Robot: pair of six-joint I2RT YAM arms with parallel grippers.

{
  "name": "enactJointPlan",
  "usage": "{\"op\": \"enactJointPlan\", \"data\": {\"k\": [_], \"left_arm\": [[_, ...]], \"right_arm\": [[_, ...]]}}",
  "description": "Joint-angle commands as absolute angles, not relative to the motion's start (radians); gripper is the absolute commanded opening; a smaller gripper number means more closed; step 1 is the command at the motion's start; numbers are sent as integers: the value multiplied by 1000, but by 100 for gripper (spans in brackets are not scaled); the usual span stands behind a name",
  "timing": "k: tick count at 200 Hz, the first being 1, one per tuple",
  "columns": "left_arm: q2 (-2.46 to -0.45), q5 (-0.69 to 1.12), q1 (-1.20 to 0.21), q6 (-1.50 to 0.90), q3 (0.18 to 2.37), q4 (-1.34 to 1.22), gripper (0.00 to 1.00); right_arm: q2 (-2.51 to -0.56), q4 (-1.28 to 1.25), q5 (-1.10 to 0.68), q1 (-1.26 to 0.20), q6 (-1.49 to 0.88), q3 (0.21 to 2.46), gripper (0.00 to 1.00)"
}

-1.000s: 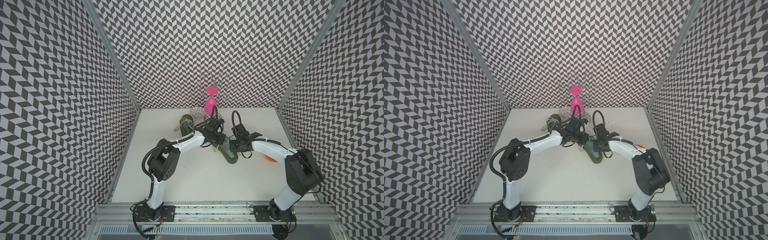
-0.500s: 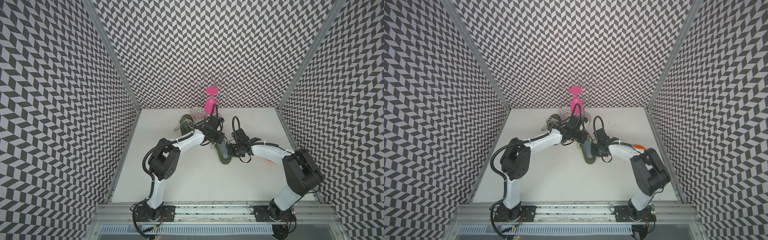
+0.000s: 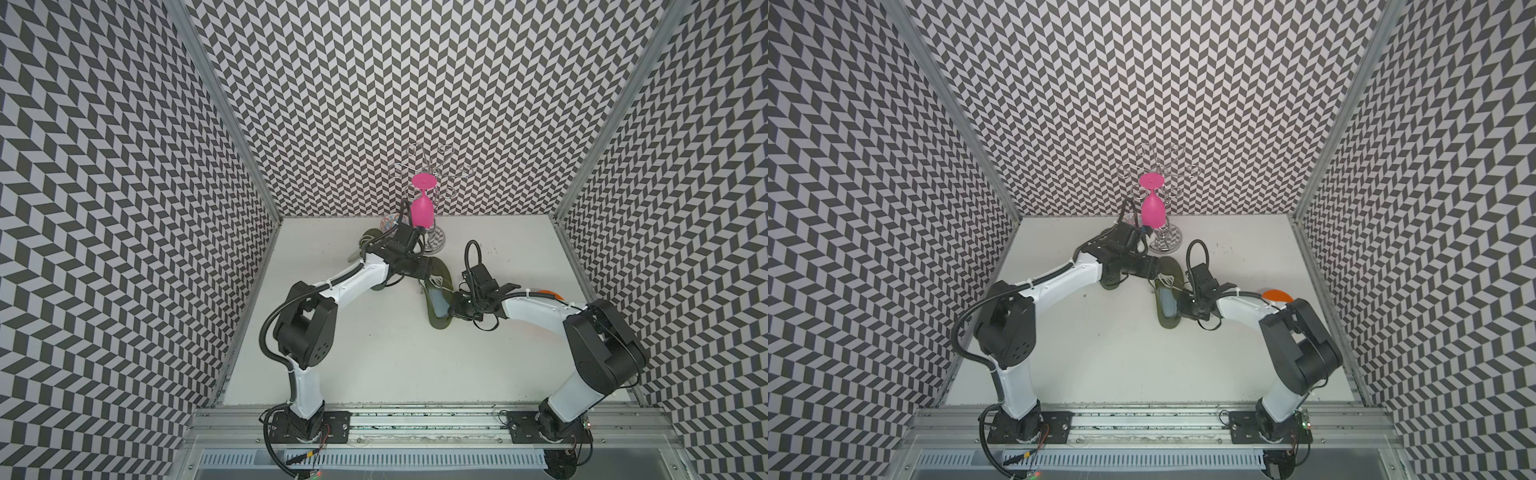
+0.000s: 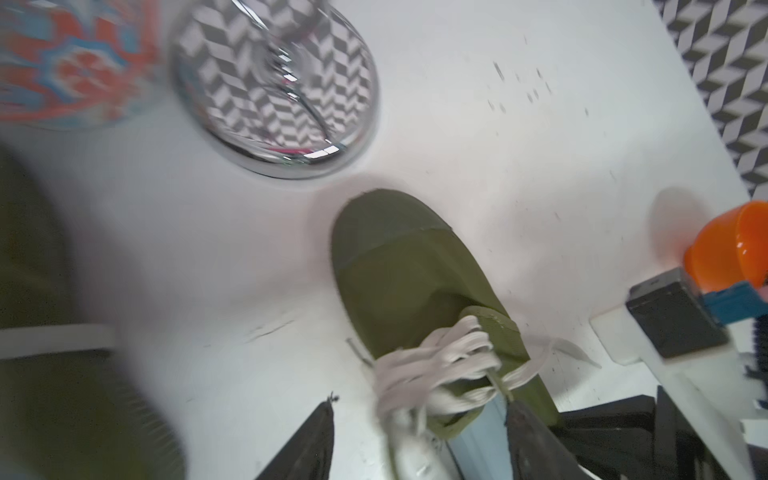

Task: Insert the insole into the shoe
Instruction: Adjust the shoe at the center of the board.

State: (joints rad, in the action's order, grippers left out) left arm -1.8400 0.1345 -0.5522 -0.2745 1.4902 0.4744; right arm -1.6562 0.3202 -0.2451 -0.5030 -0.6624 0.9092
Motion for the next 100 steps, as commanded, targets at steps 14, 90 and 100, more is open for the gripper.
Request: {"op": "enactJointPlan", "data": {"k": [14, 90, 100], "left_arm": [[-1796, 46, -428, -369, 1442, 436, 67], [-1952, 56, -353, -382, 1419, 389, 66], [-1965, 47, -353, -382, 1412, 378, 66]], "right_arm": [[-1640, 327, -226, -508, -650, 944, 14], [-1638, 341, -233, -508, -629, 969, 14], [-1640, 341, -238, -509, -627, 972, 14]]}}
